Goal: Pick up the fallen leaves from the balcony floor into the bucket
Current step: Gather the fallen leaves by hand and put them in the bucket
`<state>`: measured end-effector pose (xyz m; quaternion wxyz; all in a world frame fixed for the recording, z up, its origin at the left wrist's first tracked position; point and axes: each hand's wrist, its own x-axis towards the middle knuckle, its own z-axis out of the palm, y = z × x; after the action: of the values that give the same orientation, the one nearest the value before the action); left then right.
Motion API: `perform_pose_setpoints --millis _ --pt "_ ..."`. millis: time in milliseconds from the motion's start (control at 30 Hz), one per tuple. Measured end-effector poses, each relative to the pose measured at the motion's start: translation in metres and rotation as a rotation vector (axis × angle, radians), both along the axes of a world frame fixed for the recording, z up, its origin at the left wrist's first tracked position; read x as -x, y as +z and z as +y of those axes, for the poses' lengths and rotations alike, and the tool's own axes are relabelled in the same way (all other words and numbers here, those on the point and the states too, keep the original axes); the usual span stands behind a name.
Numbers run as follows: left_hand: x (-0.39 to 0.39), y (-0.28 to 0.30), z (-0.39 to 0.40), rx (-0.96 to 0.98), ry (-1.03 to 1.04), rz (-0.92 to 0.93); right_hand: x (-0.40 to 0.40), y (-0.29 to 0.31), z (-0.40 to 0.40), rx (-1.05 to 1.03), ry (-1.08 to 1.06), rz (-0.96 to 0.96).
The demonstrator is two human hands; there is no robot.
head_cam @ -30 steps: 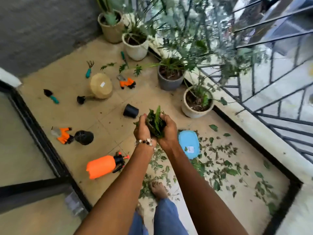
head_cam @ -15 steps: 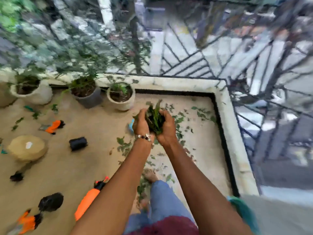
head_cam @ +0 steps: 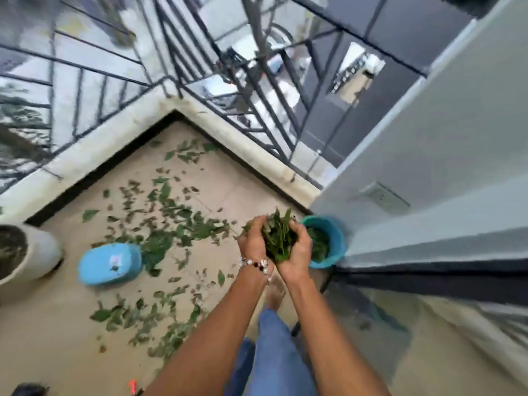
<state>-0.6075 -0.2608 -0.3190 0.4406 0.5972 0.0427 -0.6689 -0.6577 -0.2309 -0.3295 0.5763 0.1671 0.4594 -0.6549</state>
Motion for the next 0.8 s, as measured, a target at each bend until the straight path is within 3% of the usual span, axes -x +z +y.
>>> perform_pose_setpoints --millis 367,533,700,800 --pt "0.174 -0.136 0.012 -0.21 -0.395 -0.013 0.157 -0.147 0.028 -0.209 -0.437 -0.165" --pt "0.227 -0.246 -0.003 -0.242 -0.507 -0.06 0.207 -0.259 0.02 -0.331 -0.46 -0.136" --pt "0.247 -0.359 -0.015 -0.284 -0.848 -0.046 0.238 -0.355 0.014 -0.496 -0.389 -0.05" --pt "0.244 -0.373 -0.027 -0.342 -0.926 0.076 0.251 -0.375 0.015 -0.59 -0.362 -0.043"
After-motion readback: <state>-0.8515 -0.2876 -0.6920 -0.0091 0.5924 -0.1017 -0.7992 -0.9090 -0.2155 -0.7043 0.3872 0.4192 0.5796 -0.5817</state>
